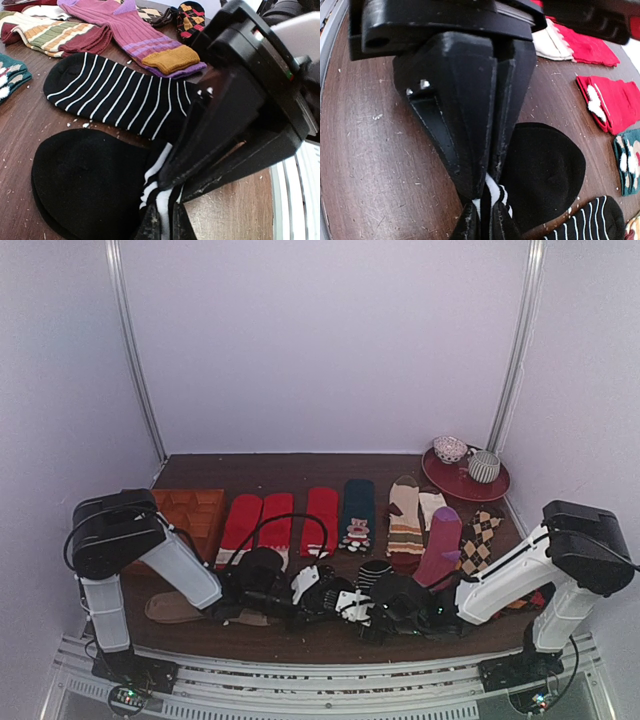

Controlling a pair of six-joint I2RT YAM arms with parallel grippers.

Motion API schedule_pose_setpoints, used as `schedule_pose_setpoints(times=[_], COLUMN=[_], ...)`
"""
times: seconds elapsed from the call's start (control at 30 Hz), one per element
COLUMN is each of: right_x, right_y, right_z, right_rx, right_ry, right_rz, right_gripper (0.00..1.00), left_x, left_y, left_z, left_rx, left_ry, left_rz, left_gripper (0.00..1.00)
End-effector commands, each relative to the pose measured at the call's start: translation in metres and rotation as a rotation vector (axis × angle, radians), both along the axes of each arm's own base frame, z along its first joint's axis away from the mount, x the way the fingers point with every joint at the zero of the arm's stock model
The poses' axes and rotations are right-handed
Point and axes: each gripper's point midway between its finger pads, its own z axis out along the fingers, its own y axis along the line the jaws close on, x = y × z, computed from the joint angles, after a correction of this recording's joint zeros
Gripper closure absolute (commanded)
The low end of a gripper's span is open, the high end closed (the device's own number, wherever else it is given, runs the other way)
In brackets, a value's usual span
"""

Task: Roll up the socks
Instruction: Roll the sock at the center of the board.

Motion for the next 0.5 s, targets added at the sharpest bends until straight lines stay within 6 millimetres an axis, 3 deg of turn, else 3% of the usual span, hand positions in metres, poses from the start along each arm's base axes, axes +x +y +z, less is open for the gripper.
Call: schedule_pose_setpoints(times=[0.0, 0.07, 0.17, 0.37, 0.47], right_x=[-0.003, -0.007, -0.011, -0.019, -0.027], right_y=[-0.010, -0.013, -0.018, -0.007, -0.004], right_z=[-0.023, -0.026, -0.029, -0.032, -0.040], right_rx=[-0.066, -0.069, -0.057, -0.065, -0.130], right_ry=[0.086, 0.123, 0.202, 0.510, 0.671], right_rz=[-0.046, -0.050, -0.062, -0.076, -0.104], right_gripper=[0.93, 0.95, 0.96, 0.95, 0.95], left_x=[-0.047, -0.040, -0.023, 0.001, 0.004], left_y=[0.080, 0.078, 0.075, 0.061, 0.060], left_z=[-0.101, -0.089, -0.063, 0.031, 0.064], left_rx=[0.414, 0.375, 0.318, 0.085, 0.005], left_ry=[0.227, 0.185, 0.067, -0.240, -0.354], left_rz=[0.014, 0.035, 0.075, 0.094, 0.092], left_gripper=[0.95, 0.83, 0.78, 0.74, 0.72])
